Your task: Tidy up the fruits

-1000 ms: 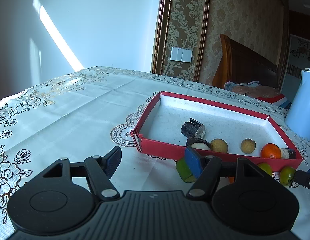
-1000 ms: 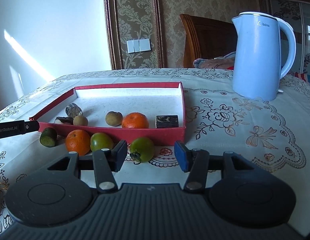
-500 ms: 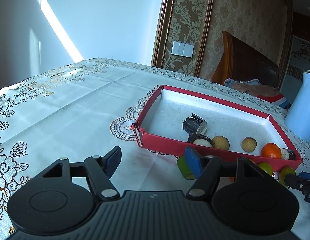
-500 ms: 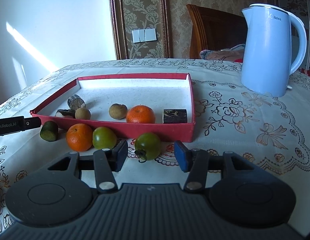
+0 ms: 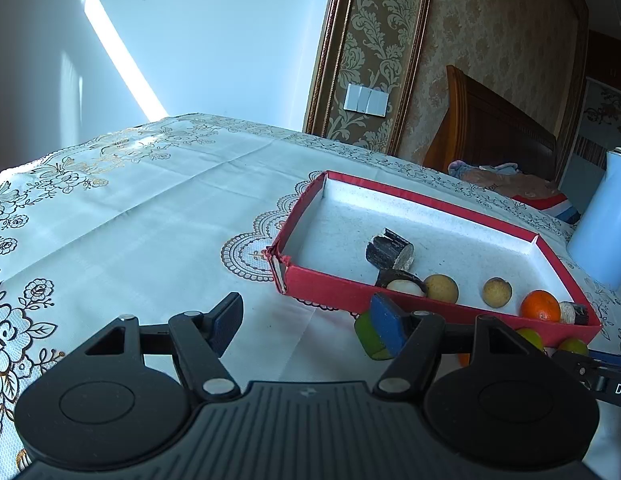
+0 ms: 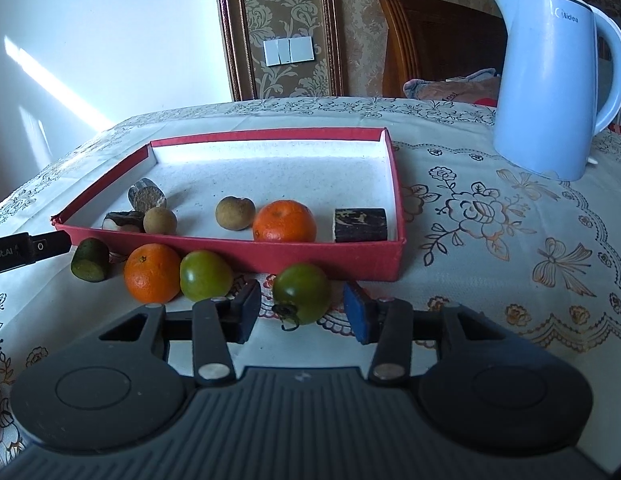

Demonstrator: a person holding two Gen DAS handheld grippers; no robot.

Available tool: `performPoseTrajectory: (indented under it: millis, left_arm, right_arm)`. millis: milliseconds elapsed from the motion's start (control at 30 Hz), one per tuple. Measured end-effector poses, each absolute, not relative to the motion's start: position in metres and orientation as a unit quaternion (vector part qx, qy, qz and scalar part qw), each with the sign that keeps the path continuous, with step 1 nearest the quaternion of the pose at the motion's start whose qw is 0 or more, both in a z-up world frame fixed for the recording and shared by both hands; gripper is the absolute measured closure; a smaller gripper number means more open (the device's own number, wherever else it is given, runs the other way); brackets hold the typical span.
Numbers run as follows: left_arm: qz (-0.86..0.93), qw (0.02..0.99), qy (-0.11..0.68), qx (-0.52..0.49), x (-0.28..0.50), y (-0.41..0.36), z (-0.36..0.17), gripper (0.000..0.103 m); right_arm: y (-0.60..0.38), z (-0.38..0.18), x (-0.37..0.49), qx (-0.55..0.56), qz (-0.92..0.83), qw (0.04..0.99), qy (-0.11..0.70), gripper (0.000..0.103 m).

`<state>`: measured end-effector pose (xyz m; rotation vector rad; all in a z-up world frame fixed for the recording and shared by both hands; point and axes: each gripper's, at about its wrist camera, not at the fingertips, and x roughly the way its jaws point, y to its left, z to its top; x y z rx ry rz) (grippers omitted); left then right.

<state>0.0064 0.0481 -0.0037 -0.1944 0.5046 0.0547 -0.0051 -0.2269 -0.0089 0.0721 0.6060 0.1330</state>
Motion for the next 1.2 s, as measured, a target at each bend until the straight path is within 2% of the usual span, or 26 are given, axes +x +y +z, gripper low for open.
performPoseTrajectory:
  millis: [100,233,633,767,1000,1200]
  left_arm:
    - [0.027,0.963,0.249,-0.097,0.006,0.048,-0.004,0.033]
    - [0.027,0.963,0.250,-0.097,0.007,0.048,-0.004,0.033]
    - [0.020,0.965,0.254,-0.069,0.006,0.037,-0.004,0.033]
    - [0.012,0.966,0.256,-0.048,0.008,0.030,-0.003,0.023]
    - [-0.009,0.968,0.250,0.001,0.007,0.012,-0.004,0.019]
    - [-0.014,0.967,0.253,0.000,0.008,0.010,-0.004,0.019]
  right_arm:
    - [-0.227,-0.009,-0.004,0.036,0.065,0.951,0.300,0.060]
    - [-0.227,-0.010,0.000,0.038,0.059,0.949,0.307,0.068]
    - [-0.224,-0.012,0.000,0.026,0.051,0.950,0.306,0.074]
    - [-0.225,-0.012,-0.001,0.029,0.053,0.950,0.306,0.074]
    - [-0.225,-0.012,-0.001,0.025,0.052,0.951,0.305,0.074]
    - [-0.224,-0.012,-0.001,0.026,0.052,0.951,0.305,0.074]
